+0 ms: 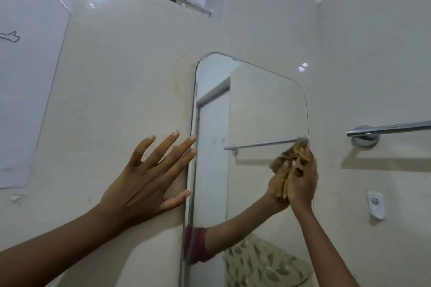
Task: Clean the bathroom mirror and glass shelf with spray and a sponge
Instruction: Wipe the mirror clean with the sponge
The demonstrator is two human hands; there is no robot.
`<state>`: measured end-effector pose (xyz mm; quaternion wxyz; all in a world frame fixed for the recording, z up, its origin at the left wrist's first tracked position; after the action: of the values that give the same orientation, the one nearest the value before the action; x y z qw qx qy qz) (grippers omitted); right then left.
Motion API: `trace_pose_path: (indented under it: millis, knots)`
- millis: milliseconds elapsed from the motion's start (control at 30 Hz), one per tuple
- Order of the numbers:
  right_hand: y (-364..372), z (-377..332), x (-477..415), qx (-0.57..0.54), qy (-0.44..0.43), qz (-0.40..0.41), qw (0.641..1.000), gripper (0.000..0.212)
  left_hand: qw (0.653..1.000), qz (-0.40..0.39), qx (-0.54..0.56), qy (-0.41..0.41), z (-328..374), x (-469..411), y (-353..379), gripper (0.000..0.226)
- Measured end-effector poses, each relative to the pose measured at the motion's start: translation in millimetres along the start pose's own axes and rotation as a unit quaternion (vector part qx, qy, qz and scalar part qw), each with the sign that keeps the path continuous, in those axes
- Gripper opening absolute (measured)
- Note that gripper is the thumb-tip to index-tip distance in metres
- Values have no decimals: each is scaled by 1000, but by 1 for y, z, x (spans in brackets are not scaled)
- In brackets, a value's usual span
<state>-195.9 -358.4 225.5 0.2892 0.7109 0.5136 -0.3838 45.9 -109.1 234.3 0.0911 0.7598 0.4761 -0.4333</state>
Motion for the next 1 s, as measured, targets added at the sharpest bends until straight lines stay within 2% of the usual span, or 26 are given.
trace_pose_path:
  millis: [100, 200, 267, 333, 433, 500, 567, 633, 733, 800, 933, 1000]
  knots:
    - [-1, 16, 18, -14, 101, 39, 994, 60, 1000, 1, 0, 4, 0, -1, 1, 74]
    - [23, -16, 52, -14, 118, 52, 991, 74, 1000, 1, 6, 7, 0, -1, 2, 73]
    - [47, -50, 78, 3, 39, 25, 999, 67, 1000, 6, 9, 8, 0, -1, 2, 71]
    - [68, -85, 108, 46, -78, -40, 995, 61, 1000, 13, 10, 7, 1, -1, 3, 66]
    - [84, -114, 160, 103, -253, -165, 948, 55, 1000, 24, 8, 14, 0, -1, 4, 60]
    - [78, -107, 181, 107, -308, -187, 927, 52, 999, 31, 5, 20, 0, -1, 5, 59]
    - [70, -78, 182, 95, -324, -194, 921, 52, 999, 39, 9, 22, 0, 0, 6, 58]
    - [61, -45, 162, 83, -284, -173, 939, 48, 998, 48, 18, 22, 1, 0, 6, 57]
    - [29, 8, 119, -1, -83, -70, 994, 49, 998, 59, 30, 23, 1, -1, 6, 57]
    - [5, 42, 99, -3, 15, -30, 999, 54, 997, 63, 37, 23, 1, -1, 7, 57]
    - [-5, 76, 112, -17, 118, -2, 993, 98, 997, 62, 50, 24, 1, -1, 3, 56]
    - [9, 61, 136, -28, 155, 19, 987, 108, 997, 59, 50, 26, 1, -1, 2, 56]
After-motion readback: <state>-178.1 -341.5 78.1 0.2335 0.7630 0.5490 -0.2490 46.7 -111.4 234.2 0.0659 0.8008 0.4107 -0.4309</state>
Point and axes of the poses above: each hand's wrist, its own x-axis away from the middle knuckle, its own y-axis out of the palm, z = x × y, the point moved 2 cm from there along -x, towards the middle knuckle, and after that the axes turned 15 degrees about -z, right-handed, at the moved point
